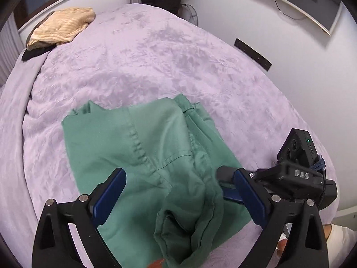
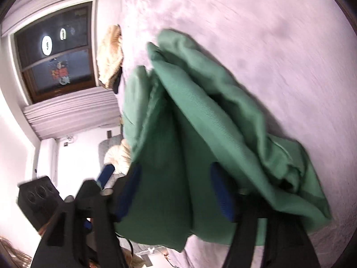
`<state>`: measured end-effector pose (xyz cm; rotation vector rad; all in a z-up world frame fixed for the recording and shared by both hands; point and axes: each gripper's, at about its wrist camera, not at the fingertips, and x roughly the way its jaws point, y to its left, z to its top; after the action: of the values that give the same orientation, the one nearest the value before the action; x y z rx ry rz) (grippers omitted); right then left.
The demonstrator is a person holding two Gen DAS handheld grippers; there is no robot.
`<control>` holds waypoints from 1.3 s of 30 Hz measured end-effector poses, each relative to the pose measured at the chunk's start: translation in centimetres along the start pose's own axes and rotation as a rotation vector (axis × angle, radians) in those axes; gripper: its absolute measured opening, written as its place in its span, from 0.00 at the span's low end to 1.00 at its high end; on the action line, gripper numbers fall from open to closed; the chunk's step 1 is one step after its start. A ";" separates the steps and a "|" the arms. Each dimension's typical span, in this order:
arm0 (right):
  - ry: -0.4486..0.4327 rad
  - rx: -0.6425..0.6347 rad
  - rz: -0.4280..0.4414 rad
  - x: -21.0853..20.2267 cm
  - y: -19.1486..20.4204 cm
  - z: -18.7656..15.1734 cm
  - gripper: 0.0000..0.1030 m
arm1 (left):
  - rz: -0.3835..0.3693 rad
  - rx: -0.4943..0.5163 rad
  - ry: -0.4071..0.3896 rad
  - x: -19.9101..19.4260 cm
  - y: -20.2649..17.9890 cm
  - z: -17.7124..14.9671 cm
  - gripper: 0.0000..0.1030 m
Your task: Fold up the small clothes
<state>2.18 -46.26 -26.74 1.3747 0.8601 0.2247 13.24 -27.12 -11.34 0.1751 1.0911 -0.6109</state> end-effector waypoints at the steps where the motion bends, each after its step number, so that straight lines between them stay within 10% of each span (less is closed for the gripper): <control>1: 0.003 0.008 0.043 0.1 0.3 0.3 0.84 | 0.010 -0.038 -0.003 -0.7 1.2 -0.1 0.95; 11: 0.195 -0.119 -0.123 6.0 5.3 2.4 0.91 | 0.274 -0.294 0.103 3.3 13.5 -4.7 0.95; 13: 0.240 -0.197 -0.248 7.8 6.7 2.2 0.65 | 0.308 -0.343 0.122 4.5 15.0 -5.7 0.95; 14: 0.254 -0.242 -0.305 8.7 7.6 2.3 0.22 | 0.322 -0.355 0.129 4.9 15.4 -6.1 0.95; 15: 0.263 -0.292 -0.353 9.3 8.7 1.8 0.08 | 0.330 -0.371 0.139 5.1 15.7 -6.3 0.95; 22: 0.169 -0.624 -0.346 5.2 16.1 -0.1 0.07 | 0.294 -0.370 0.045 3.9 15.0 -3.4 0.95; 30: 0.172 -0.322 -0.400 4.1 5.0 3.8 0.15 | 0.339 -0.314 0.094 9.6 13.7 -1.0 0.97; 39: 0.042 -0.559 -0.575 0.3 12.1 2.7 0.30 | 0.339 -0.401 0.000 5.4 17.5 2.6 0.97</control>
<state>8.16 -45.38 -15.89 0.5740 1.0904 0.0387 26.45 -15.88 -17.60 0.0092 1.1300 -0.0829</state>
